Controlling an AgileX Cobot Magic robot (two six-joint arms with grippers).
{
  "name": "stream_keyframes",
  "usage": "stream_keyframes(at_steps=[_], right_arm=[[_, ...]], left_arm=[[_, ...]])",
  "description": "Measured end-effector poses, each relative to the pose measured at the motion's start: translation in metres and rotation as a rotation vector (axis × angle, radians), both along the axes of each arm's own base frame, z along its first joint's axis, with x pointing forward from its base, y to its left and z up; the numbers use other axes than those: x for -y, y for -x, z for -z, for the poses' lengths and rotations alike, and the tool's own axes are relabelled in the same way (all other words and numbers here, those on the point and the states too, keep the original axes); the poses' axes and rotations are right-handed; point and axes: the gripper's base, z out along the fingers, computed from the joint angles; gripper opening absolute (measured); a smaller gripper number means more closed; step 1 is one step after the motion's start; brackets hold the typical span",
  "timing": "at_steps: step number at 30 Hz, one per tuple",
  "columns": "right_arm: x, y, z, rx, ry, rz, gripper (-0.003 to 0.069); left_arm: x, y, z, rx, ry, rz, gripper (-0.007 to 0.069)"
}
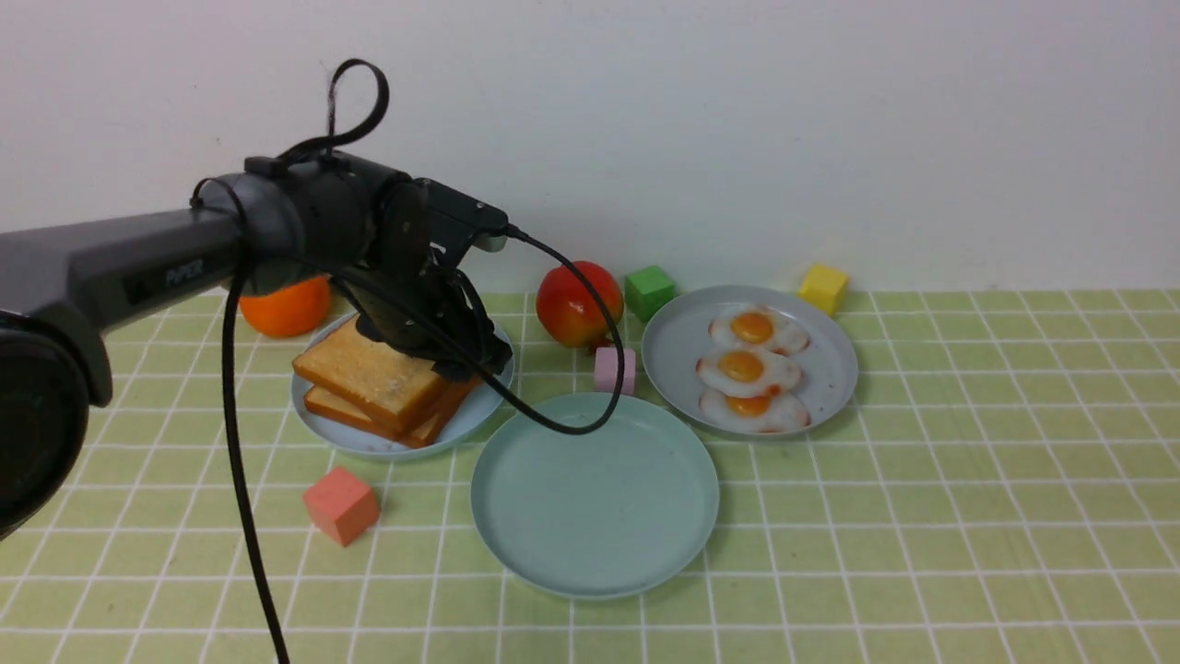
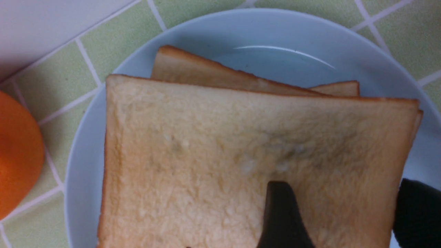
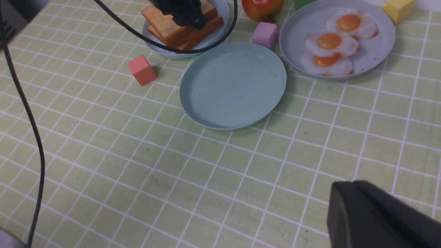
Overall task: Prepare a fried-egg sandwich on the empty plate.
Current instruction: Use the left arm to grab a slice of bread
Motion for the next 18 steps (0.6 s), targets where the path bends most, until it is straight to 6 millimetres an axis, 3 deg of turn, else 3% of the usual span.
stream_keyframes(at_steps=[3, 7, 12, 14, 17, 18], right_arm=[[0.000, 0.000, 0.000, 0.003, 0.000, 0.001, 0.0007], [0.000, 0.000, 0.000, 0.003, -0.001, 0.000, 0.0010], [0.000, 0.000, 0.000, 0.003, -0.001, 0.000, 0.0013], [0.000, 0.000, 0.000, 0.003, -0.001, 0.000, 0.0014], [0.000, 0.000, 0.000, 0.003, -0.001, 0.000, 0.0014], [0.000, 0.000, 0.000, 0.003, -0.001, 0.000, 0.0014]], left_arm=[[0.000, -0.001, 0.001, 0.000, -0.005, 0.002, 0.0390], [0.000, -0.001, 0.000, -0.006, -0.011, 0.003, 0.0253], [0.000, 0.001, -0.004, -0.007, -0.012, 0.006, 0.0215], [0.000, 0.003, -0.011, -0.003, -0.009, 0.005, 0.0205], [-0.003, 0.014, -0.041, 0.010, -0.003, -0.002, 0.0110], [-0.003, 0.015, -0.044, 0.012, -0.001, -0.002, 0.0110]])
